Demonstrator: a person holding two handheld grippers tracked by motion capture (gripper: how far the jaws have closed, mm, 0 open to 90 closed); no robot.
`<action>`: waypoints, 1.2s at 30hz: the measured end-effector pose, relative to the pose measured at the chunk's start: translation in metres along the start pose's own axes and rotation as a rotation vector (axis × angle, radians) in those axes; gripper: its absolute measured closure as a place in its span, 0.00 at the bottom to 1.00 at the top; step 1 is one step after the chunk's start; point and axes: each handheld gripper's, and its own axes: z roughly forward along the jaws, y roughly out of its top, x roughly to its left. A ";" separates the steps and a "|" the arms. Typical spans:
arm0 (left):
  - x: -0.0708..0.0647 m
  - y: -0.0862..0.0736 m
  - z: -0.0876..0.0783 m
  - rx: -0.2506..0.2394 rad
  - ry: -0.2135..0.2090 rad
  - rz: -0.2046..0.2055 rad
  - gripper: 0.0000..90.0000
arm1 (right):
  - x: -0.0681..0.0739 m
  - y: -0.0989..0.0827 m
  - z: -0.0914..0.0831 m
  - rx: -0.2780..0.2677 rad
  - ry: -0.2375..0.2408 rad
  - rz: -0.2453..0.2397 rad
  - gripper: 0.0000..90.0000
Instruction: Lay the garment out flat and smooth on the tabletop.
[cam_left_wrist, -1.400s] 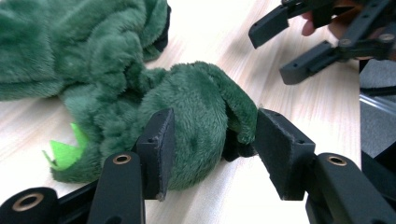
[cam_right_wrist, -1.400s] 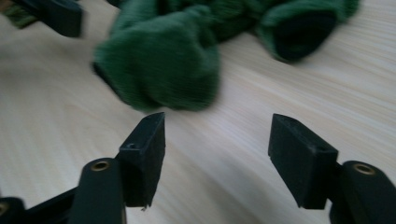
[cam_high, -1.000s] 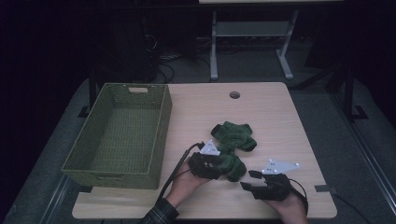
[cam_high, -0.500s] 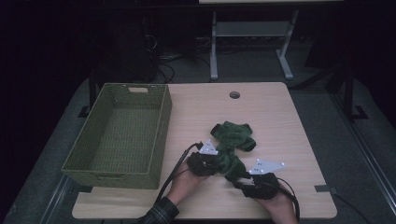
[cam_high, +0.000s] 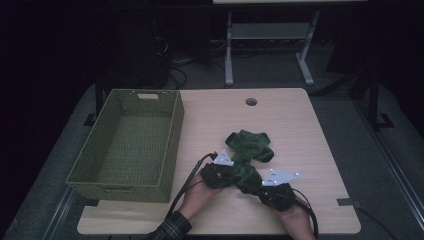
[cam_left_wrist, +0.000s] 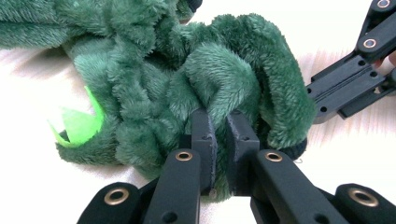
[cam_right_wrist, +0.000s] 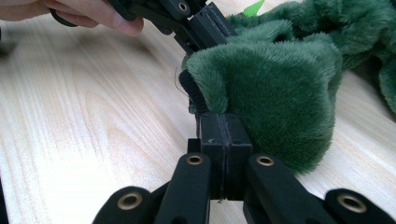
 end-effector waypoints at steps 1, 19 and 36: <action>0.000 0.000 -0.001 0.001 -0.003 -0.004 0.92 | -0.001 0.000 -0.001 -0.006 0.001 -0.003 1.00; 0.001 0.010 -0.052 -0.117 -0.047 -0.058 0.94 | -0.032 -0.008 -0.063 -0.127 -0.092 0.066 1.00; 0.016 -0.016 -0.059 -0.021 0.076 -0.133 0.74 | -0.074 -0.038 -0.066 0.005 -0.205 0.193 0.97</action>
